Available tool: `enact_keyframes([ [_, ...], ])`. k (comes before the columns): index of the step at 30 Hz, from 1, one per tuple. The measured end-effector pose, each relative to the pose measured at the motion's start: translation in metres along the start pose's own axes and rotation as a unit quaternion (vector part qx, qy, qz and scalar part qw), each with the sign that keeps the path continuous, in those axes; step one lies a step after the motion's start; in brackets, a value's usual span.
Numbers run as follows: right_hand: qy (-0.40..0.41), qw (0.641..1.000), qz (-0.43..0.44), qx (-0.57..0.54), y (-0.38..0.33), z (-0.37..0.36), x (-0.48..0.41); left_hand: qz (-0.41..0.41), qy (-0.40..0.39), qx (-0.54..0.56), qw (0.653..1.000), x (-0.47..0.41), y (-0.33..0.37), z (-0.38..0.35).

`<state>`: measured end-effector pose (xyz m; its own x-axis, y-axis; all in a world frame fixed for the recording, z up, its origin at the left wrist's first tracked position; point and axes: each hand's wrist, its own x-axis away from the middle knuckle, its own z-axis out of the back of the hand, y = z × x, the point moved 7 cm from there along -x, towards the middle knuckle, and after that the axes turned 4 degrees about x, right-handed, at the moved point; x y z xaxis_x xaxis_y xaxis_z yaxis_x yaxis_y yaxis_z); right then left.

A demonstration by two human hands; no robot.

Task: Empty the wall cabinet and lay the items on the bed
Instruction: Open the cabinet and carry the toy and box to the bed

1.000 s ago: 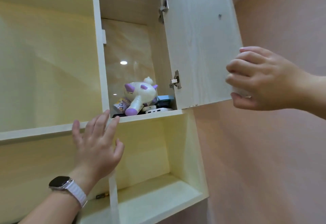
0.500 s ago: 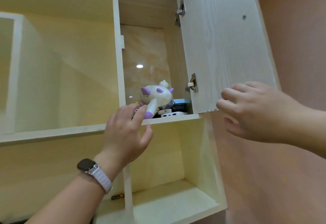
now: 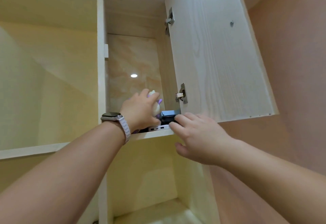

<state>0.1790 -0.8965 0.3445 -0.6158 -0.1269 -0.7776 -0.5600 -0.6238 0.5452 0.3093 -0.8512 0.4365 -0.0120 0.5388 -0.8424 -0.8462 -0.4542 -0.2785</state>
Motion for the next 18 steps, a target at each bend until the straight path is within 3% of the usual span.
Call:
enact_keyframes([
  [4, -0.023, 0.998, 0.000, -0.064, -0.010, -0.023, -0.003, -0.029, 0.009, -0.063, 0.998, -0.004, 0.000, -0.010],
  [10, -0.027, 0.992, -0.013, -0.121, -0.013, -0.033, -0.008, -0.055, 0.043, -0.073, 0.995, -0.008, -0.005, -0.010],
  [18, -0.028, 0.984, -0.035, -0.171, -0.012, -0.026, -0.021, -0.110, 0.185, 0.049, 0.975, 0.009, 0.001, 0.039],
])
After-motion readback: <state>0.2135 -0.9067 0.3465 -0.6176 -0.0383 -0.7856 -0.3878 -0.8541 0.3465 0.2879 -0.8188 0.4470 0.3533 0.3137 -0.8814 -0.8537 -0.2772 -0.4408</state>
